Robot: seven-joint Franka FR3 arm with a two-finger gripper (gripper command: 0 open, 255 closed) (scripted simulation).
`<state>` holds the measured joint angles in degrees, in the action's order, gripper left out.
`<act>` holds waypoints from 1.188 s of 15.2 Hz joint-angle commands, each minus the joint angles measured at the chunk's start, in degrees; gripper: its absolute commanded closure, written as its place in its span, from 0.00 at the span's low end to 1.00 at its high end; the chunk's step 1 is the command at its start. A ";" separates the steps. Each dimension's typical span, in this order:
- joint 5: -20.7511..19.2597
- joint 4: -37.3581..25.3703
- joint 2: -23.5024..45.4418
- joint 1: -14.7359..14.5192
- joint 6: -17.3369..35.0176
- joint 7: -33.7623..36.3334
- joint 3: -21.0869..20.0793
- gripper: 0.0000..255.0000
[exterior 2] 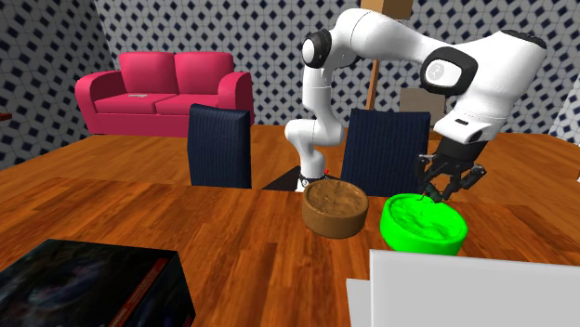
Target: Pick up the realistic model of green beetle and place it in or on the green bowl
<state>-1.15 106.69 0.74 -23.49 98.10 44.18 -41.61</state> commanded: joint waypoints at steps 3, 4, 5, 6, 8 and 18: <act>-0.36 2.47 0.58 -0.14 2.93 0.44 -0.12 1.00; -0.48 3.08 0.76 -0.16 3.68 0.54 -0.13 1.00; -0.61 3.68 0.96 -0.19 4.42 0.64 -0.15 1.00; -0.76 4.27 1.18 -0.22 5.16 0.76 -0.16 1.00; -0.93 4.94 1.43 -0.25 6.02 0.90 -0.18 1.00; -0.93 4.92 1.44 -0.25 6.01 0.90 -0.18 0.00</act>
<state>-2.09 111.61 2.18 -23.74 104.11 45.08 -41.79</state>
